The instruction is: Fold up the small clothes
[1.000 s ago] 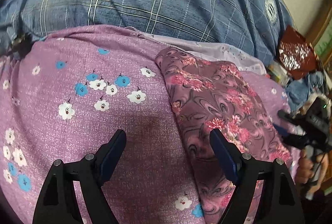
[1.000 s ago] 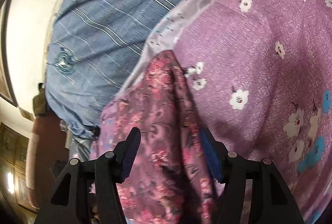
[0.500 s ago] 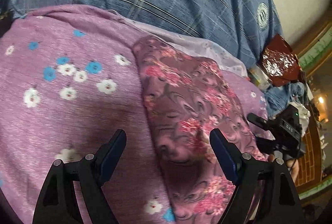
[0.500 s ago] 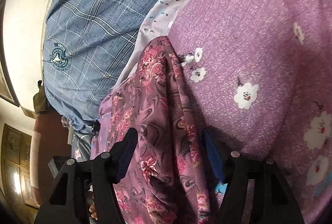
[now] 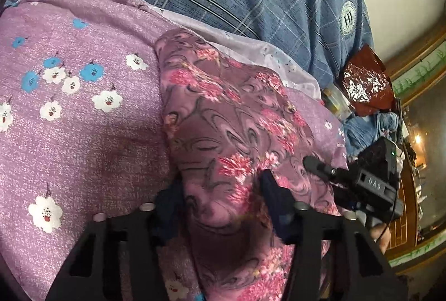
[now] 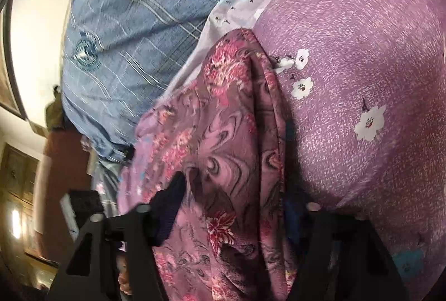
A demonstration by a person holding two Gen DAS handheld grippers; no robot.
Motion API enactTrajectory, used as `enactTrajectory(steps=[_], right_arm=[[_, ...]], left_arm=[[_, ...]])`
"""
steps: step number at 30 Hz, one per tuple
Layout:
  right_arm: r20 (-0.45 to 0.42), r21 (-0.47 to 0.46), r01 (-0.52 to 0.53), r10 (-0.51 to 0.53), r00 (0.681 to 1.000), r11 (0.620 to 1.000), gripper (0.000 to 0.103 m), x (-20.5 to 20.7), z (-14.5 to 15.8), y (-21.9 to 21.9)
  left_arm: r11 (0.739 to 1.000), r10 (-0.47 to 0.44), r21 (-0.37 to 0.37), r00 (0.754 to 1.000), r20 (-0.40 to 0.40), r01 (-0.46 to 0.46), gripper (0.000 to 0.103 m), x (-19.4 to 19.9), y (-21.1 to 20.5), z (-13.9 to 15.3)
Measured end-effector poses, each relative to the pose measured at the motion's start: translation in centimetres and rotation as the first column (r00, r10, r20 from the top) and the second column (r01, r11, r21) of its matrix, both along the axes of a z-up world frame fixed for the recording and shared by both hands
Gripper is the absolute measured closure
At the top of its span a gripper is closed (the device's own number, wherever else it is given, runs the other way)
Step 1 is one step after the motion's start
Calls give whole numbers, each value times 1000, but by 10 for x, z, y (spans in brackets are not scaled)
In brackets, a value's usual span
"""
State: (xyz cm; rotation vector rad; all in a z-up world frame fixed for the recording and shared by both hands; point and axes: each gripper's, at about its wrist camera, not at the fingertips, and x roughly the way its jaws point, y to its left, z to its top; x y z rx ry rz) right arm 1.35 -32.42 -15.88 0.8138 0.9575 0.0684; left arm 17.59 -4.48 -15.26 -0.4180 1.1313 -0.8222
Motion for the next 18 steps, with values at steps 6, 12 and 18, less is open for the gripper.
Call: enactTrajectory(steps=[6, 12, 18], right_arm=[[35, -144, 2, 3, 999, 990, 74, -6, 25, 19], [101, -252, 6, 20, 995, 968, 77, -11, 54, 44], [197, -297, 12, 49, 979, 955, 77, -15, 78, 73]], left_arm=[[1000, -5, 17, 996, 89, 3, 72, -7, -1, 13], [1000, 9, 12, 985, 173, -12, 75, -14, 5, 31], [998, 58, -30, 970, 236, -52, 75, -25, 49, 57]])
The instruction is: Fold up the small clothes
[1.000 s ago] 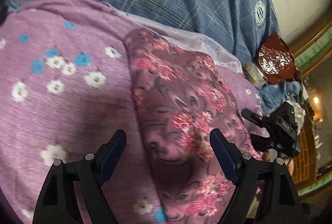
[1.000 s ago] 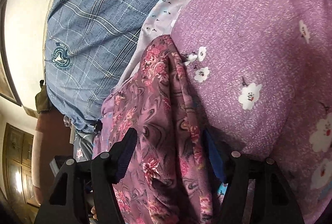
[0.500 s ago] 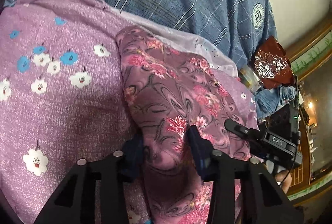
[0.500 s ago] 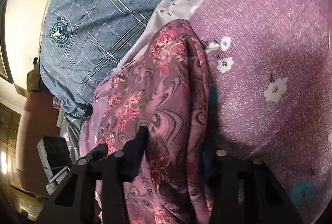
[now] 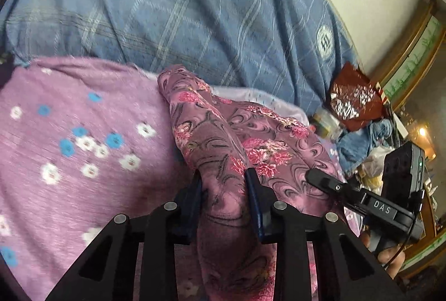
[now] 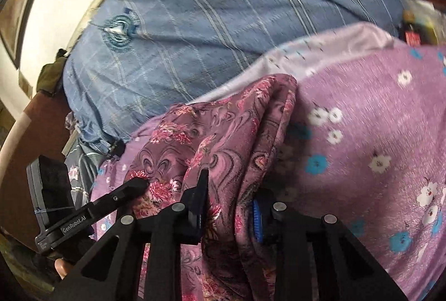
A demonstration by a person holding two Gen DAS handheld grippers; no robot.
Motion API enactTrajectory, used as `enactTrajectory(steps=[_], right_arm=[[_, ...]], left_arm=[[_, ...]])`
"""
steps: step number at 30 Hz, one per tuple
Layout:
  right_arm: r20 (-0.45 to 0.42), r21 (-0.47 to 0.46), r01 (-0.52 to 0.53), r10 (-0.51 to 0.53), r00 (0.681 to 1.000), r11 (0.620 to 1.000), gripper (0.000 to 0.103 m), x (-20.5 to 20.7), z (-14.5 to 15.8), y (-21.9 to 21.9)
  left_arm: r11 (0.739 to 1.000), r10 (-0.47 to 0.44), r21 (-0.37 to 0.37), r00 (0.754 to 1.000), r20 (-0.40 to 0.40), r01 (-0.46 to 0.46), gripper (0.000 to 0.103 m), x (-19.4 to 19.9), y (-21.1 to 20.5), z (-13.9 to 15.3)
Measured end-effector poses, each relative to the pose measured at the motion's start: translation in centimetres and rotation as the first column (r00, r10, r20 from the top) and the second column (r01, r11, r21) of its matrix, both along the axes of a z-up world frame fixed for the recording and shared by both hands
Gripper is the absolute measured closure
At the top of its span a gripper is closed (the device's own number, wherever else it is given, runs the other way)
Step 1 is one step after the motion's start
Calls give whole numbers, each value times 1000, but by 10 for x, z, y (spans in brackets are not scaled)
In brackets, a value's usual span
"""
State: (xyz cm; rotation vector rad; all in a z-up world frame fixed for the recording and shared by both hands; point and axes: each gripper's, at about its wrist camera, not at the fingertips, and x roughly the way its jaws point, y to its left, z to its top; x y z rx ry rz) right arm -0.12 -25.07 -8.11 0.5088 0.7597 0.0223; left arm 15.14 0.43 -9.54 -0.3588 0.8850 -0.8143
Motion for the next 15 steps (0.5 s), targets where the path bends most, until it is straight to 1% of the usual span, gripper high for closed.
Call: enactTrajectory(steps=[3, 7, 9, 12, 15], right_arm=[[55, 8, -31, 31, 998, 999, 77, 3, 9, 18], [95, 8, -61, 60, 994, 998, 77, 11, 15, 50], [105, 7, -78, 76, 992, 997, 77, 17, 13, 66], [89, 21, -83, 81, 993, 996, 77, 24, 3, 84], [26, 22, -89, 89, 996, 996, 77, 35, -17, 96]], left_arm=[[999, 31, -15, 999, 35, -30, 75, -6, 33, 13], [997, 80, -24, 994, 67, -79, 75, -17, 77, 24], [995, 99, -10, 992, 73, -99, 75, -22, 94, 25], [991, 133, 20, 990, 53, -134, 75, -28, 119, 17], [982, 171, 77, 985, 29, -173, 76, -31, 136, 6]])
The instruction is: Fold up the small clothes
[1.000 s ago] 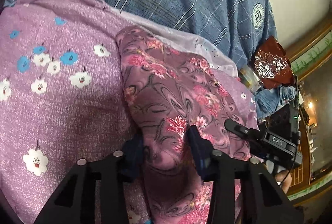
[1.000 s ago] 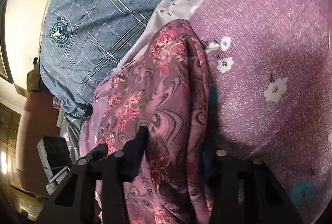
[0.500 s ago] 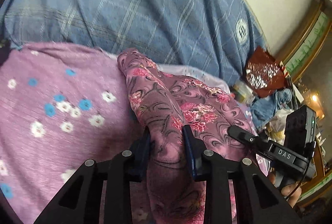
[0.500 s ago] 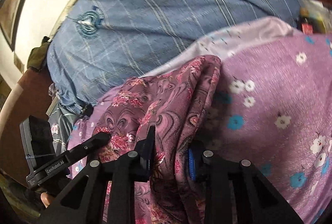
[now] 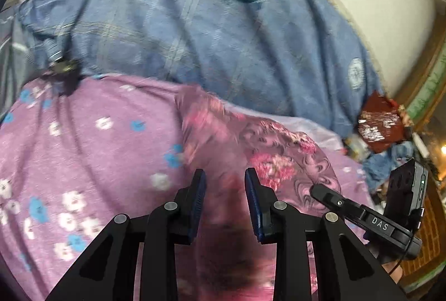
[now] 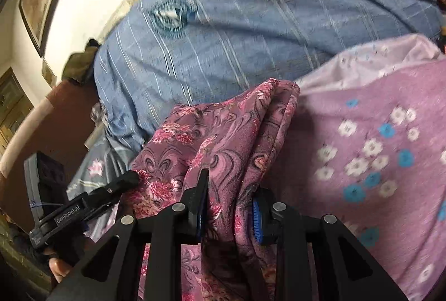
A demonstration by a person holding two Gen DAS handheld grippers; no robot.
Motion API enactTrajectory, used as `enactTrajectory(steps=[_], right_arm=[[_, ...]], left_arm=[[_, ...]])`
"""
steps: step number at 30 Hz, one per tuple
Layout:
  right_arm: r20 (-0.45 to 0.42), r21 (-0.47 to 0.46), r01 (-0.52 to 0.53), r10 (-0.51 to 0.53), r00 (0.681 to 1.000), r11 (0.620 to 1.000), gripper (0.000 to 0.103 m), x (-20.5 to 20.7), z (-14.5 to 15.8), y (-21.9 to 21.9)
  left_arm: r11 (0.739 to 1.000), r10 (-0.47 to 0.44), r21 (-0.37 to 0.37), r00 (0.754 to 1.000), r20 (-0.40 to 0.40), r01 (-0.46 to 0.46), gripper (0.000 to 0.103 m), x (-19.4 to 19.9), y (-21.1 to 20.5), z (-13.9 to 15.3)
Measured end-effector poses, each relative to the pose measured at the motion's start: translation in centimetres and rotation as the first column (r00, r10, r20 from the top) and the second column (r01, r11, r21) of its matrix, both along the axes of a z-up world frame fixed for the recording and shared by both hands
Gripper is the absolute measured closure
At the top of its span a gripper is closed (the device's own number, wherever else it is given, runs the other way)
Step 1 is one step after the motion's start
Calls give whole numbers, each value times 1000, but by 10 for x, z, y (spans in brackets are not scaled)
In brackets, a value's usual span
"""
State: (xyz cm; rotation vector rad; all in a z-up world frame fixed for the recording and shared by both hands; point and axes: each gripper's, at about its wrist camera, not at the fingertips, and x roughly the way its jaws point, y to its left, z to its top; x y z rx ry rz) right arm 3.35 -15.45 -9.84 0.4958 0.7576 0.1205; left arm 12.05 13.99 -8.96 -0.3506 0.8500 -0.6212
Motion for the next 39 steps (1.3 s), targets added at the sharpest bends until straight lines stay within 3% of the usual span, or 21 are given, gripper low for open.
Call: enactTrajectory(steps=[2, 5, 8, 11, 13, 15, 17, 20, 22, 24, 28, 31, 34, 36, 39], right_arm=[[-65, 1, -9, 9, 998, 1000, 77, 8, -18, 6], [-144, -77, 29, -40, 989, 997, 70, 16, -35, 6], [-154, -42, 61, -67, 986, 997, 63, 16, -30, -9], [-93, -106, 123, -133, 987, 987, 60, 9, -12, -18], [-13, -126, 152, -155, 988, 980, 60, -1, 0, -20], [53, -138, 121, -115, 992, 983, 62, -6, 12, -12], [57, -159, 52, -43, 997, 986, 72, -5, 11, 1], [-64, -178, -19, 7, 998, 984, 77, 9, -11, 14], [-173, -215, -20, -18, 985, 976, 77, 19, -34, 14], [-169, -182, -12, -19, 986, 983, 77, 21, -37, 8], [-175, -164, -2, -27, 984, 987, 77, 19, -34, 5], [-121, -196, 3, -27, 992, 981, 74, 12, -20, 10], [-65, -209, -2, -11, 998, 978, 74, 6, -6, 15], [-72, -241, -26, 9, 997, 970, 74, 5, -6, 22], [-180, -274, -61, 11, 984, 960, 74, 16, -30, 28]], left_arm=[[998, 39, 50, 999, -23, -38, 73, -1, 7, -6], [983, 90, 165, 995, -49, -80, 70, -3, 11, -14], [980, 105, 177, 992, -72, -91, 66, -7, 13, -13], [977, 104, 194, 993, -52, -92, 53, -17, 5, -8], [970, 90, 231, 996, -28, -81, 51, -24, -10, -7], [961, 58, 273, 998, -13, -53, 51, -29, -23, -10], [949, 44, 314, 999, -15, -37, 51, -34, -35, -14], [929, 54, 367, 998, -18, -43, 45, -34, -45, -20], [922, 67, 382, 998, -6, -59, 34, -37, -46, -21], [916, 78, 396, 997, -8, -69, 30, -36, -47, -23], [925, 102, 369, 995, -17, -89, 33, -27, -50, -21], [922, 122, 365, 991, 45, -130, 33, -16, -54, -17], [927, 117, 346, 987, 106, -147, 32, -31, -52, -3], [911, 99, 388, 988, 117, -137, 32, -36, -57, -6], [872, 63, 482, 996, 62, -85, 31, -35, -71, -23]])
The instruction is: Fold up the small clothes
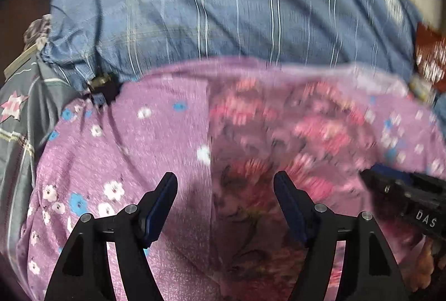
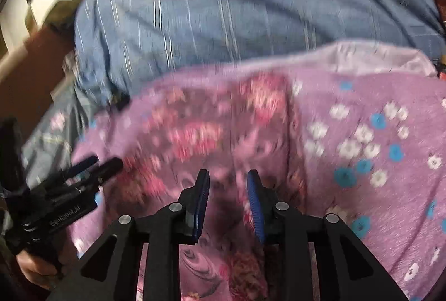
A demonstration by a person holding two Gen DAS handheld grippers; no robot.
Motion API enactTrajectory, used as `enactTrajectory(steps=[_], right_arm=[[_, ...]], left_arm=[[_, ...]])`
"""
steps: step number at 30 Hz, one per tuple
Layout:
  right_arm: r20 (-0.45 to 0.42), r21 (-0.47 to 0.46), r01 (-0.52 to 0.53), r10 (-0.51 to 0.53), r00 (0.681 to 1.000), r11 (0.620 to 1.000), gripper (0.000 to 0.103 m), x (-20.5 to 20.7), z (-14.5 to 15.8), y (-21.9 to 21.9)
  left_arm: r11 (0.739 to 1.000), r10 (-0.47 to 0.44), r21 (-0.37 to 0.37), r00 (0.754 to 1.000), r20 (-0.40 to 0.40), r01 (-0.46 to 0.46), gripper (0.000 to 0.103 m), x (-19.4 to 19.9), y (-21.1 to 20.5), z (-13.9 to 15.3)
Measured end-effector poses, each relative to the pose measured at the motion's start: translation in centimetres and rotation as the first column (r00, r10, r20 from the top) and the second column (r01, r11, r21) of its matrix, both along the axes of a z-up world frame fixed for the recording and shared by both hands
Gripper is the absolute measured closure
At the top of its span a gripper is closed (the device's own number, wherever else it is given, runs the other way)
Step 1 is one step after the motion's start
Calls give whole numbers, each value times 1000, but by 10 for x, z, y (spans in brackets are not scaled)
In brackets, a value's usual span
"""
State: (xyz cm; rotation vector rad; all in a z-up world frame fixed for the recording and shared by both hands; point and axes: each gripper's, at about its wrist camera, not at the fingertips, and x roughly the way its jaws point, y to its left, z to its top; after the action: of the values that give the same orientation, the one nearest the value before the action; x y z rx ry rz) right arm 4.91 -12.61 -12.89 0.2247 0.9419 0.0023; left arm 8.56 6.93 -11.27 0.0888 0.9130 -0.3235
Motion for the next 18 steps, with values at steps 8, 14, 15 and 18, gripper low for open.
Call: enactTrajectory(steps=[8, 14, 15, 18], right_arm=[[27, -50, 11, -10, 1000, 999, 73, -6, 9, 3], [108, -167, 74, -56, 993, 983, 73, -27, 39, 9], [120, -186, 84, -62, 991, 979, 73, -29, 43, 11], [168, -250, 130, -90, 982, 959, 73, -44, 62, 15]], left_arm=[[999, 21, -51, 1000, 13, -20, 32, -4, 2, 11], [995, 25, -104, 994, 106, -14, 32, -39, 13, 43], [994, 33, -112, 991, 131, -19, 32, -49, 16, 51], [993, 57, -115, 980, 189, -36, 31, -77, 20, 72]])
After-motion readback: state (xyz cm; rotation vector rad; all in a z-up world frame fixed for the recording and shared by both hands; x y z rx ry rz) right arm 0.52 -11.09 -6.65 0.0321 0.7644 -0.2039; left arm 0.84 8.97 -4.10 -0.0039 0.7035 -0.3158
